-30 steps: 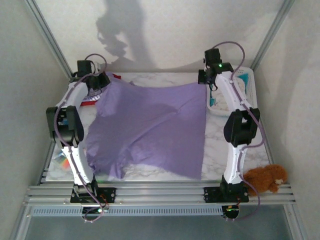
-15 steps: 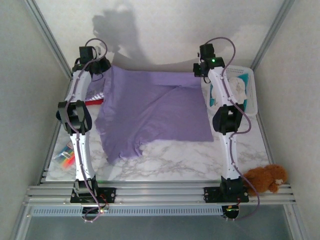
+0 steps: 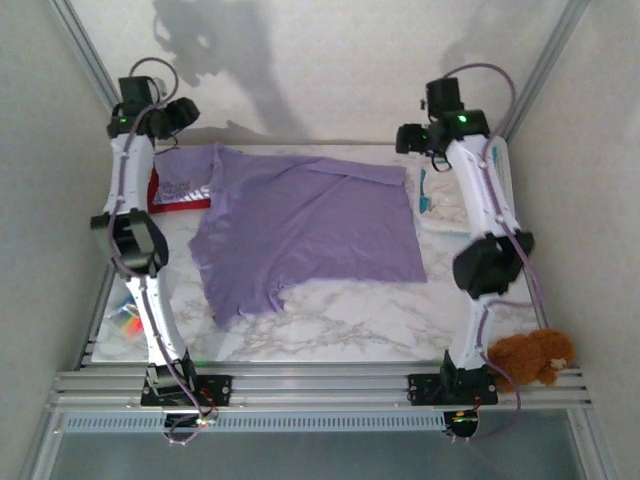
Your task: Fold and stack the t-shirts
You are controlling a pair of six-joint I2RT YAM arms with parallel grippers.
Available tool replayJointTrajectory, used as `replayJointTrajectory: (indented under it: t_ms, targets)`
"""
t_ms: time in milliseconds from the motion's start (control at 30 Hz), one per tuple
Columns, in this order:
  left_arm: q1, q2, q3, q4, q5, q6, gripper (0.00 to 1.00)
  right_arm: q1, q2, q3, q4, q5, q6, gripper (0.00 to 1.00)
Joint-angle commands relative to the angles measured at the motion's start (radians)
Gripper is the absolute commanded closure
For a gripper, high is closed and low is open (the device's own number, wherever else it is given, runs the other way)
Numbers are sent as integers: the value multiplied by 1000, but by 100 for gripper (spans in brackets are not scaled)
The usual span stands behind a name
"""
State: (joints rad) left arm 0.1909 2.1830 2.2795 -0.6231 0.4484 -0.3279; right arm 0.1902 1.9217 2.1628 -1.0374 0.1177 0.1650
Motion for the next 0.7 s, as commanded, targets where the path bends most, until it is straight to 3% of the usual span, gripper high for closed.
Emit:
replayJointTrajectory:
  t_ms: [0,167,267,367,533,667]
  targets:
    - [-59,-251,-233,-83,-44,56,41,0,-217,-278,-38,-43,75,15]
    - [-134,-531,-705,-45,-120,83,42,2,-521,-750,21,-129,206,20]
    - [-146,-644,-930,-34,-160,73,43,2,-626,-943,35,-147,262,20]
    - [-166,-727,-1106,-13,-177,76,44,2,-711,-1118,110,-151,345,26]
    - [-166,-789,-1266,-26,-197,55,45,0,-734,-1325,295,-143,508,38]
    - [-169,-843,-1366,-11,-190,10,45,-12,-627,-1374,406,-130,537,44]
